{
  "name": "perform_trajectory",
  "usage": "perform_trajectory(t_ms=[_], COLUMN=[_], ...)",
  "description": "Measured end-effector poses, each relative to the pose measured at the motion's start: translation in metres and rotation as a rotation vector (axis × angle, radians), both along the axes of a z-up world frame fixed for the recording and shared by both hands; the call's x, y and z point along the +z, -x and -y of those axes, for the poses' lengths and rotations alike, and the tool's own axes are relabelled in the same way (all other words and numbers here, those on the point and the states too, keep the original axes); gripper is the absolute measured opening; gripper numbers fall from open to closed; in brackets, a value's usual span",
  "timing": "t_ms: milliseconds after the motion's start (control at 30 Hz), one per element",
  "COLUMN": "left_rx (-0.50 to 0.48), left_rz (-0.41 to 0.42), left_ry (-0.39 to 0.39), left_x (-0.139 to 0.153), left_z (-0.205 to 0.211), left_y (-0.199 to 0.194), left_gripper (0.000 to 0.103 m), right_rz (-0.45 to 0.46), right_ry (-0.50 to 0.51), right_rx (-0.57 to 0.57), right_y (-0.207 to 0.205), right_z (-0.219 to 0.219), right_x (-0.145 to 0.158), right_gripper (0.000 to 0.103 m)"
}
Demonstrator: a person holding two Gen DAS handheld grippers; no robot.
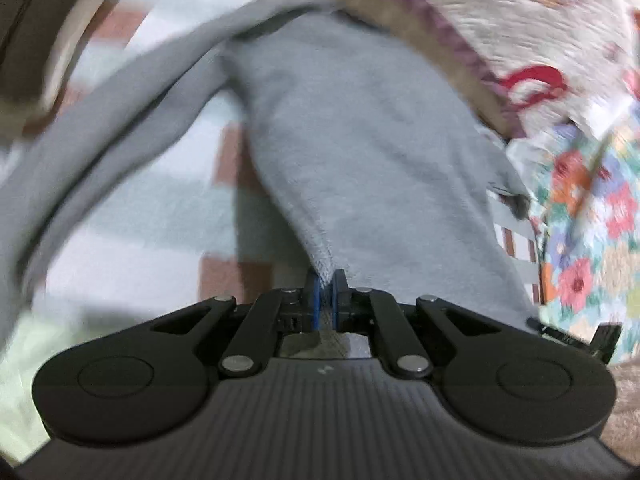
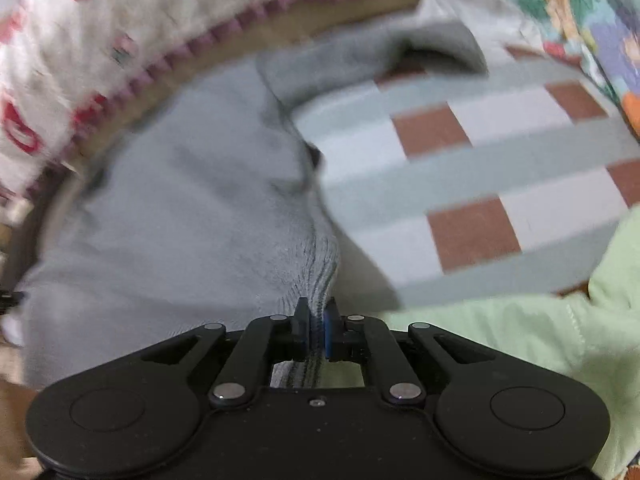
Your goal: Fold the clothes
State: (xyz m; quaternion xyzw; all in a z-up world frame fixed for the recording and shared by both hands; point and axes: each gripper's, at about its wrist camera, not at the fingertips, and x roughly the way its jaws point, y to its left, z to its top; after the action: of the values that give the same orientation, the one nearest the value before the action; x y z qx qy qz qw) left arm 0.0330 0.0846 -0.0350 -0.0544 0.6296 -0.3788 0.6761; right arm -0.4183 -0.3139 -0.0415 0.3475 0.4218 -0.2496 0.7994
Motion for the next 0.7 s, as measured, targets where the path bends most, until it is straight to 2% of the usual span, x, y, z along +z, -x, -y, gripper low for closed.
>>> perform_trajectory(t_ms=[67,133,200,233,267,333,367,400,433,500,567,633,667,700], left_rx=[0.004,-0.026,-0.037,-0.025,-0.02,-0.035,-0.045,-0.066,-0.094,-0.141,-0.174,-0.204,-0.219,-0.234], left_rz=[-0.043,-0.07,-0.079,-0.092,-0.111,-0.125,-0.13,-0.131,-0.129,-0.118,-0.105,-0.09,-0.077,-0.065], left_ry=[-0.028,-0.066,-0.063,-0.049,-0.043,-0.089,-0.118,-0.162,-0.216,-0.267,-0.26,-0.227,-0.195,-0.163], left_x=[-0.017,-0.027,-0.027,-0.027,-0.028,-0.034,-0.038,-0.043,-0.049,-0.056,-0.056,-0.051,-0.042,-0.034], left_z=[0.003,0.013,0.019,0.022,0.021,0.029,0.034,0.04,0.047,0.059,0.065,0.067,0.063,0.059], left_y=[0.009,0.018,0.022,0.022,0.021,0.021,0.021,0.024,0.027,0.031,0.036,0.039,0.04,0.041], left_gripper=[0.006,0.015,0.041,0.043,0.047,0.058,0.062,0.062,0.062,0.062,0.058,0.032,0.008,0.006], right_rz=[-0.072,-0.076,-0.064,-0.048,-0.024,0.036,0.083,0.121,0.158,0.21,0.231,0.237,0.235,0.245], right_ry=[0.026,0.013,-0.005,-0.018,-0.037,-0.097,-0.144,-0.185,-0.225,-0.292,-0.328,-0.345,-0.35,-0.309], right_rx=[0.011,-0.02,-0.056,-0.076,-0.094,-0.134,-0.158,-0.181,-0.203,-0.239,-0.258,-0.254,-0.243,-0.206], right_y=[-0.01,-0.011,-0.008,-0.005,0.0,0.008,0.016,0.021,0.026,0.032,0.03,0.022,0.017,0.013], right_z=[-0.002,0.0,0.003,0.005,0.008,0.007,0.009,0.008,0.008,0.005,0.001,-0.004,-0.006,-0.006], right_x=[-0.015,-0.02,-0.02,-0.019,-0.018,-0.016,-0.016,-0.017,-0.019,-0.023,-0.031,-0.041,-0.046,-0.039], right_gripper=[0.007,0.008,0.01,0.011,0.017,0.02,0.024,0.035,0.042,0.056,0.059,0.06,0.049,0.009])
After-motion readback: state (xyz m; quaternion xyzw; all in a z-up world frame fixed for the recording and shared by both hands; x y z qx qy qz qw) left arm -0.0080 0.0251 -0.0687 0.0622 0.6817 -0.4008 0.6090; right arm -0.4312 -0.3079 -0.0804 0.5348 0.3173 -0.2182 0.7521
